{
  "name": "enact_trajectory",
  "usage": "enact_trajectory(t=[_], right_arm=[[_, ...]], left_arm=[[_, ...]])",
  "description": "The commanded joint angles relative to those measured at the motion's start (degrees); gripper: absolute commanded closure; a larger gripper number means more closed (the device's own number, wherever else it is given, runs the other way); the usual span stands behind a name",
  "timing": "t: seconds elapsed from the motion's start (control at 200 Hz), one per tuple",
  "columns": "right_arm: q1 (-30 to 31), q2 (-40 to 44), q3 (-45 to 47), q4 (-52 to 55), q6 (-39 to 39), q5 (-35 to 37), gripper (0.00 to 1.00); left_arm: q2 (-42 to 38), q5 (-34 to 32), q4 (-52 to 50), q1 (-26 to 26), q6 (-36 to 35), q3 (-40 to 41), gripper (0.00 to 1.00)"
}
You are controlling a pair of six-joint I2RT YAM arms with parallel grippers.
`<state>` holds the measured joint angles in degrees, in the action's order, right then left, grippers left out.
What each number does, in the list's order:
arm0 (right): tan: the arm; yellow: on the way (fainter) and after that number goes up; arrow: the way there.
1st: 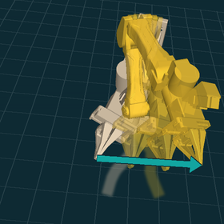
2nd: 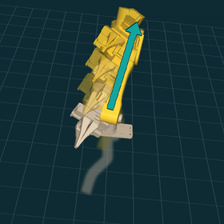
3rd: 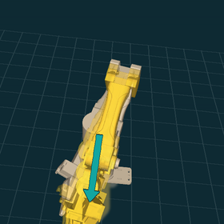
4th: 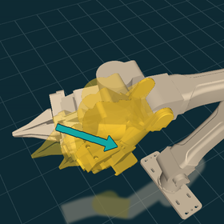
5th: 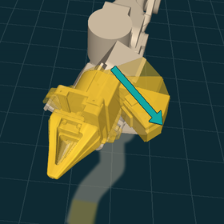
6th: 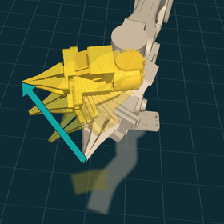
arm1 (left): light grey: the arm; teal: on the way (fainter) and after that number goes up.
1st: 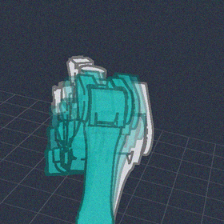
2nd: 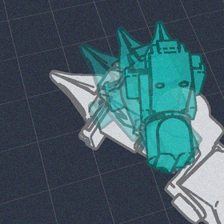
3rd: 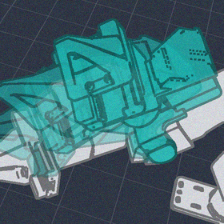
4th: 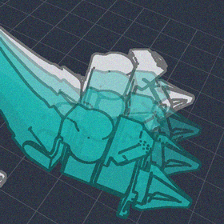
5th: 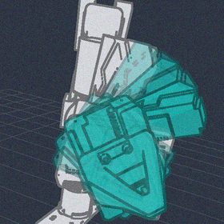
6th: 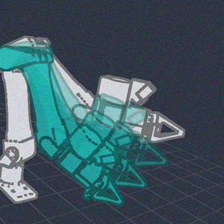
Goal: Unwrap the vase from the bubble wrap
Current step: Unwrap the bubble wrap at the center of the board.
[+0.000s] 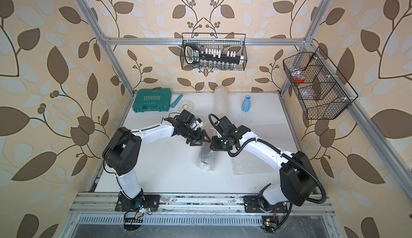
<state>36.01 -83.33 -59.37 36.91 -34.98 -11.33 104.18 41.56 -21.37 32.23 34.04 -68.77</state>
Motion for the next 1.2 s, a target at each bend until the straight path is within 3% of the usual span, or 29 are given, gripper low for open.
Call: enact_trajectory(t=[0.0,0.3,0.54,1.195], right_arm=[[0.38,-0.52,-1.46,2.63,-0.38,1.97,0.59],[0.44,-1.24,-0.15,-0.54,-0.98,-0.85,0.72],[0.38,-0.48,-0.37,-0.79,-0.72,-2.09,1.0],[-1.53,5.49,4.25,-6.0,5.5,-12.69,1.0]], left_arm=[[-2.45,0.54,-1.49,0.62,-0.56,0.66,0.33],[-2.51,0.41,-2.18,0.66,-1.25,0.53,0.34],[-2.16,-0.5,-3.02,0.78,-2.19,0.87,0.34],[-1.39,-8.81,-7.46,1.14,-4.88,2.3,0.37]])
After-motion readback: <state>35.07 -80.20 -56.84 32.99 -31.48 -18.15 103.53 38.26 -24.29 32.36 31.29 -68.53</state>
